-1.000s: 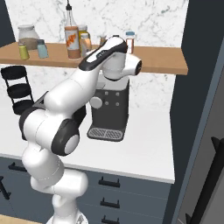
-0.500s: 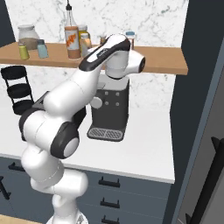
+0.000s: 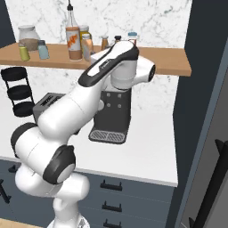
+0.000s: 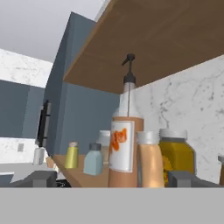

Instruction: Put the shaker and condiment bottle from the counter next to their counterparts in the cabinet.

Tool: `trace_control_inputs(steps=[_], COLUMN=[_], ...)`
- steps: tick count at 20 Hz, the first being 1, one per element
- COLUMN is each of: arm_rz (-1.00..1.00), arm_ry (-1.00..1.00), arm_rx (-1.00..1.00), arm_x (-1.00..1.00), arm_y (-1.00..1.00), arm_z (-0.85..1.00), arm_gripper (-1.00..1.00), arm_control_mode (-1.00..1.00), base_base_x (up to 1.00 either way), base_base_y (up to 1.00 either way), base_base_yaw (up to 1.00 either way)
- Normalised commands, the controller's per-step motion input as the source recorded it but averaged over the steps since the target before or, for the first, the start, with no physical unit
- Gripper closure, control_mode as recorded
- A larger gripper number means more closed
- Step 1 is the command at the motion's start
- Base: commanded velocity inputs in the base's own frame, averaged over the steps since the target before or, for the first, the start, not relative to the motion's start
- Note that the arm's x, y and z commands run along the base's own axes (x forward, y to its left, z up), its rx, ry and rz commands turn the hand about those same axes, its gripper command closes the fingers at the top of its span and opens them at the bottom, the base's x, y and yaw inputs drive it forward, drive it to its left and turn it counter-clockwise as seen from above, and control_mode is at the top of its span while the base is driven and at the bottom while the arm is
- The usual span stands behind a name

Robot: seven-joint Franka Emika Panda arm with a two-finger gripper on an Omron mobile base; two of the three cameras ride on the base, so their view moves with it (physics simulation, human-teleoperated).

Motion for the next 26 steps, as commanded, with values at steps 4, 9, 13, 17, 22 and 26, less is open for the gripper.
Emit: trace_control_inputs(steps=[4,9,13,17,22,26], arm_rz=[-0.09,-0.15,-0.15,-0.13,-0.13,-0.12], arm_ry=[0.0,0.0,0.0,0.0,0.0,0.0], arm_rx=[0.0,0.0,0.0,0.0,0.0,0.0], arm_x=[-0.8,-0.83,-0.87,-0.84,-0.82,-0.8], arm_y=[-0.01,0.0,0.0,0.0,0.0,0.0], arm_z=[0.04,0.03,0.01,0.0,0.0,0.0], arm_gripper=[-1.0,-1.0,-1.0,-1.0,-1.0,-1.0], arm_control_mode=[-1.0,-1.0,-1.0,-1.0,-1.0,-1.0], base_base_x=[0.0,0.0,0.0,0.0,0.0,0.0], base_base_y=[0.0,0.0,0.0,0.0,0.0,0.0], base_base_yaw=[0.0,0.0,0.0,0.0,0.0,0.0])
